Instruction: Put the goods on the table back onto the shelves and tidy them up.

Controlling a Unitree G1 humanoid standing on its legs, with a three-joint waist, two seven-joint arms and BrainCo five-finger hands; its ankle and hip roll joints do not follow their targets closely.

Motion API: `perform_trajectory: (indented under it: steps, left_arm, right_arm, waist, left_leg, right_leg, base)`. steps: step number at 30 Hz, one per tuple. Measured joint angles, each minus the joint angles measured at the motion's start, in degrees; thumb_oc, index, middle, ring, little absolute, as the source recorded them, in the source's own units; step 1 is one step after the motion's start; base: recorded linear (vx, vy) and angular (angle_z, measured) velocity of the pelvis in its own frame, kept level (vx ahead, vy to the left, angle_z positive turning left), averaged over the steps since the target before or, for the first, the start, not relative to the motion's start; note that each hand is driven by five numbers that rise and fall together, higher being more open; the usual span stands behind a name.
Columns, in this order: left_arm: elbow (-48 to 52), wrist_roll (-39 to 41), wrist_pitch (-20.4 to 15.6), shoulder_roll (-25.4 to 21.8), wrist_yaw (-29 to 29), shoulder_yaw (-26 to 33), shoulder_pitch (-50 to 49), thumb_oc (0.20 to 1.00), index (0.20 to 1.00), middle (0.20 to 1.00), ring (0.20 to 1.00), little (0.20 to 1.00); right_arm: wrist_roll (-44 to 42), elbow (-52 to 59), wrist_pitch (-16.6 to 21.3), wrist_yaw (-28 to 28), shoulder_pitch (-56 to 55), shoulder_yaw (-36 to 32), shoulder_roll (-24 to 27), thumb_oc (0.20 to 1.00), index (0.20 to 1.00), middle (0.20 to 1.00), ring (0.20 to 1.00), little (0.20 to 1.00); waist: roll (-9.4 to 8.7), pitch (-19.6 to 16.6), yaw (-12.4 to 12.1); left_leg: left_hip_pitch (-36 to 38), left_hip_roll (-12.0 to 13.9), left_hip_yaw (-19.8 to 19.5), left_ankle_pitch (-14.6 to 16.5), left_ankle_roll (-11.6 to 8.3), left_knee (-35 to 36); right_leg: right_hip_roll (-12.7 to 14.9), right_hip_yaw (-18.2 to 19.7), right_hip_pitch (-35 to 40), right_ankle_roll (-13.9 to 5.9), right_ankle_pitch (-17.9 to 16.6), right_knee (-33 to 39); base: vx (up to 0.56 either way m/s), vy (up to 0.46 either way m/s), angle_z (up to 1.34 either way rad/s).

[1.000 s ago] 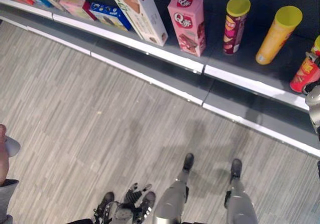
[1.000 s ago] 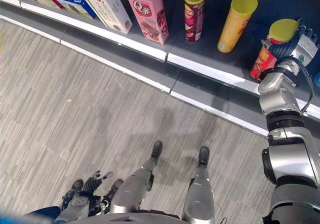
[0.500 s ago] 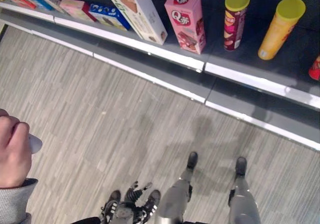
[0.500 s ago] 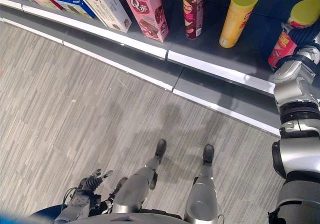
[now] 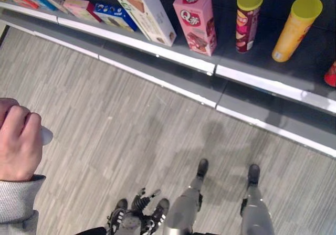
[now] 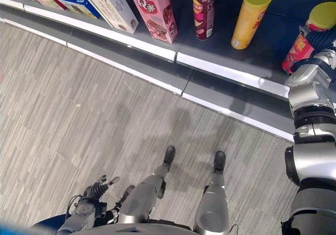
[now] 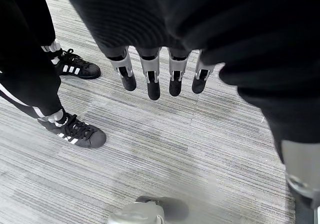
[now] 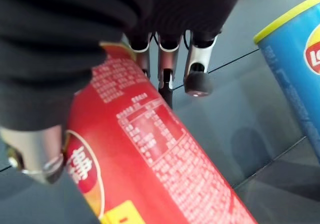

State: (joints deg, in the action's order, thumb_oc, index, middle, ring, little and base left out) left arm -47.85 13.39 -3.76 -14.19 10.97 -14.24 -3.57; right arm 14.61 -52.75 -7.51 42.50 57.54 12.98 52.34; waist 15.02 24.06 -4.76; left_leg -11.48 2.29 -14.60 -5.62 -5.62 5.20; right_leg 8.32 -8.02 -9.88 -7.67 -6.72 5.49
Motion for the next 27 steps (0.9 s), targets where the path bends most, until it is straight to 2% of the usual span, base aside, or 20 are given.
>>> perform_trajectory:
  steps: [3, 4, 5, 14, 20, 22, 24, 27]
  left_arm:
    - [-0.04, -0.01, -0.03, 0.0, 0.01, -0.03, 0.01, 1.0, 1.0, 1.0, 1.0, 1.0]
    - [-0.03, 0.0, -0.04, 0.0, 0.02, -0.04, 0.01, 1.0, 1.0, 1.0, 1.0, 1.0]
    - [-0.02, 0.0, -0.05, 0.0, 0.02, -0.06, 0.01, 1.0, 1.0, 1.0, 1.0, 1.0]
    - [-0.1, 0.01, -0.01, 0.0, 0.05, -0.12, 0.14, 1.0, 1.0, 1.0, 1.0, 1.0]
    - [-0.11, -0.01, 0.07, 0.0, 0.07, -0.1, 0.15, 1.0, 1.0, 1.0, 1.0, 1.0]
    - [-0.12, -0.02, 0.12, 0.0, 0.1, -0.06, 0.16, 1.0, 1.0, 1.0, 1.0, 1.0]
    - [-0.28, -0.12, 0.37, 0.0, 0.13, 0.82, 0.28, 1.0, 1.0, 1.0, 1.0, 1.0]
    - [-0.35, -0.25, 1.44, -0.17, 0.14, 2.91, 0.66, 1.0, 1.0, 1.0, 1.0, 1.0]
  right_arm:
    - [-0.04, 0.01, 0.05, 0.29, 1.03, 0.96, 0.1, 0.2, 0.2, 0.2, 0.2, 0.2]
    - [-0.8, -0.09, 0.16, 0.39, 1.19, 1.24, 0.09, 0.473, 0.473, 0.473, 0.473, 0.473]
    - [-1.65, -1.2, 0.25, 0.41, 1.71, 1.38, 0.07, 1.0, 1.0, 1.0, 1.0, 1.0]
    - [-2.25, -1.12, 0.34, 0.72, 2.51, 1.38, -0.25, 1.0, 1.0, 1.0, 1.0, 1.0]
    - [-2.13, 5.4, 0.1, 1.09, 1.15, 0.13, -0.01, 1.0, 1.0, 1.0, 1.0, 1.0]
    - [-1.44, 12.45, -0.01, 2.47, -2.06, -1.64, -0.02, 1.0, 1.0, 1.0, 1.0, 1.0]
    - [1.0, 22.05, -0.29, 3.53, -8.72, -5.6, -0.91, 1.0, 1.0, 1.0, 1.0, 1.0]
    - [4.56, 33.74, -0.65, 4.65, -21.44, -13.87, -6.41, 1.0, 1.0, 1.0, 1.0, 1.0]
  waist:
    - [0.05, -0.04, -0.22]
    - [0.07, -0.05, -0.32]
    - [0.08, -0.05, -0.41]
    - [0.04, -0.04, -0.18]
    - [-0.28, 0.05, -0.06]
    - [-1.03, 0.26, 0.27]
    - [-2.92, 0.09, 0.67]
    - [-6.75, -0.18, 1.51]
  left_leg:
    - [-0.29, -0.08, -0.16, -0.05, 0.05, -0.01]
    - [-0.36, -0.11, -0.23, -0.06, 0.06, -0.01]
    - [-0.38, -0.15, -0.24, -0.07, 0.06, -0.01]
    - [-0.32, -0.17, -0.39, -0.11, 0.12, -0.01]
    - [-0.31, -0.17, -0.43, -0.14, 0.17, 0.0]
    - [-0.29, -0.17, -0.4, -0.14, 0.17, -0.01]
    - [-0.2, -0.17, -0.33, -0.14, 0.17, -0.01]
    - [0.3, -0.18, -0.23, -0.09, 0.14, 0.0]
  right_leg:
    - [0.01, -0.2, -0.17, -0.01, 0.01, 0.0]
    - [0.03, -0.31, -0.21, -0.03, 0.02, 0.0]
    - [-0.01, -0.34, -0.21, -0.04, 0.03, -0.01]
    - [-0.04, -0.62, 0.0, -0.05, -0.05, -0.01]
    - [0.03, -0.72, 0.07, -0.05, -0.16, -0.02]
    - [-0.05, -0.72, 0.08, -0.04, -0.17, -0.02]
    - [-0.07, -0.71, 0.12, -0.01, -0.2, -0.02]
    - [0.06, -0.7, 0.63, 0.0, -0.18, -0.01]
  base:
    - [-0.01, -0.036, 0.04]
    - [0.0, 0.0, 0.0]
    - [-0.02, -0.038, 0.02]
    - [0.0, 0.0, 0.0]
    - [-0.01, 0.014, 0.0]
    - [0.0, 0.049, 0.0]
    - [0.02, 0.036, 0.0]
    - [0.02, 0.054, 0.0]
